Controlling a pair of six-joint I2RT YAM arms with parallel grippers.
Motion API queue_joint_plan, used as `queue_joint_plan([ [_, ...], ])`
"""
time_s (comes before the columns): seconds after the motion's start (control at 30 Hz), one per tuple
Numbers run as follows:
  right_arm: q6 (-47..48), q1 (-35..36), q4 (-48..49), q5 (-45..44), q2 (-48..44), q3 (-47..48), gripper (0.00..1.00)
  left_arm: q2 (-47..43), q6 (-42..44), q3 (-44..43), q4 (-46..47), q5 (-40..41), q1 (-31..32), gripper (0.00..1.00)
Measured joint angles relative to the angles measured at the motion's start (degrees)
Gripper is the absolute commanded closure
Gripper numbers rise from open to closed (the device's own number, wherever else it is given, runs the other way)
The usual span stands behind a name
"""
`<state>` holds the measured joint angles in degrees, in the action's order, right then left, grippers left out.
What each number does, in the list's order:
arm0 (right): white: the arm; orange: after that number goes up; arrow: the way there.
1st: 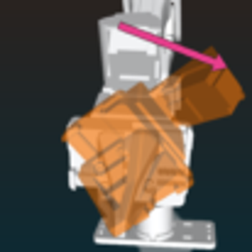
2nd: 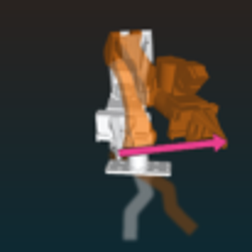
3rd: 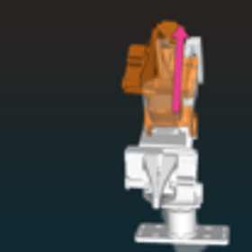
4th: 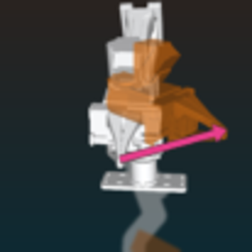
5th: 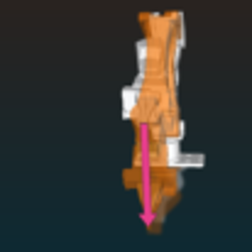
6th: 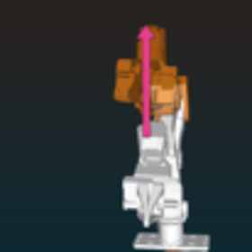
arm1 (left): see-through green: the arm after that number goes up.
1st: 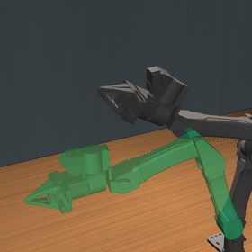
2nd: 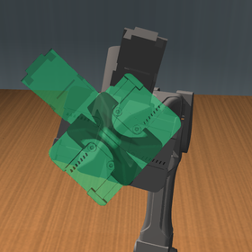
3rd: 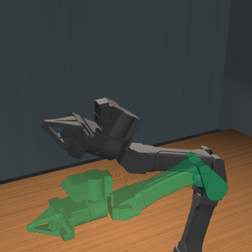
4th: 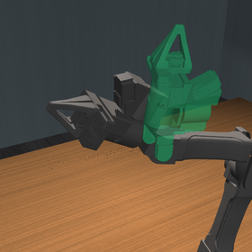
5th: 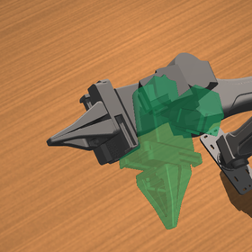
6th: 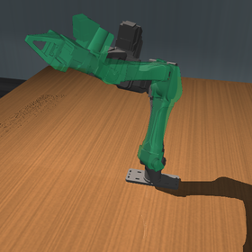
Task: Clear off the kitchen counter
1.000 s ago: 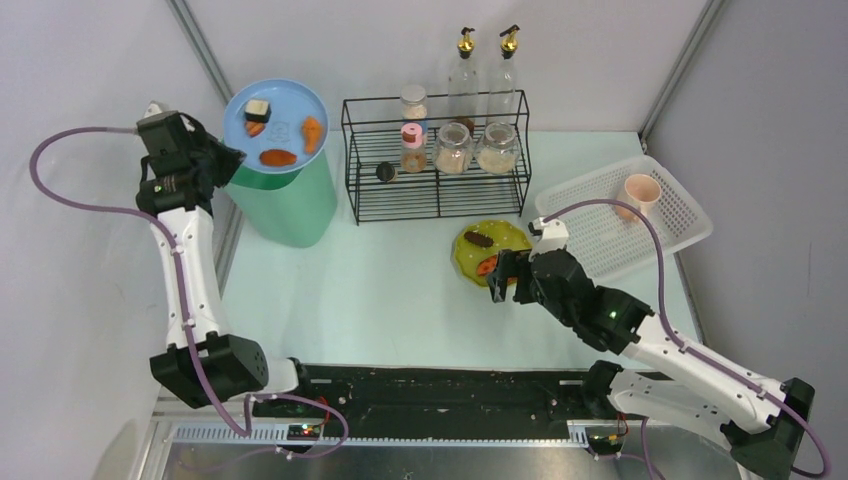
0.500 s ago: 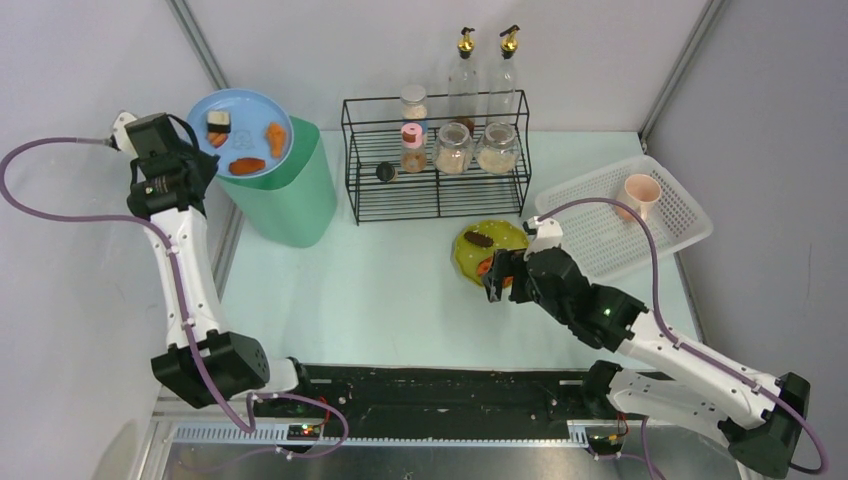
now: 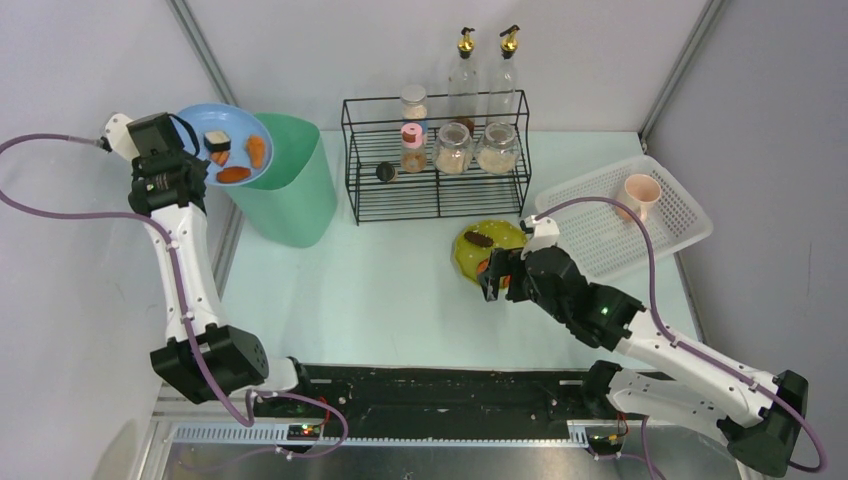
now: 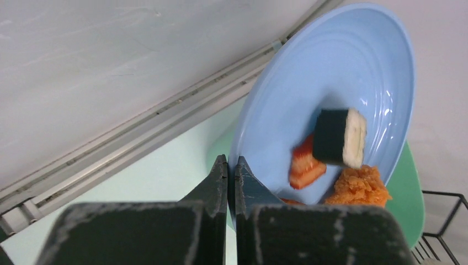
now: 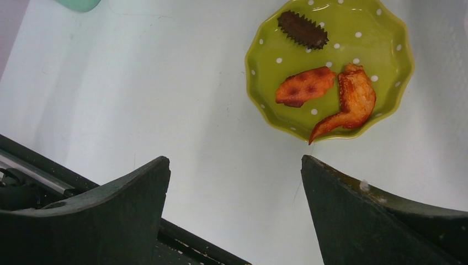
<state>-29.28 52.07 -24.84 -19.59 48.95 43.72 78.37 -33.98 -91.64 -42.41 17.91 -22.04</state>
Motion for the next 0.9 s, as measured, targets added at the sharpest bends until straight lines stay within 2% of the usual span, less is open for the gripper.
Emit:
queue_joint_plan([
  [0.3,0.0,0.0,0.9,1.9,0.3,-0.7,0.08,-0.1,3.7,0.6,2.6,7.7,2.7,1.0],
  [0.9,0.0,0.4,1.6,3.7,-0.8,-1.9,0.08,-0.2,17.0,3.2,10.9,28.6,16.1,1.0],
])
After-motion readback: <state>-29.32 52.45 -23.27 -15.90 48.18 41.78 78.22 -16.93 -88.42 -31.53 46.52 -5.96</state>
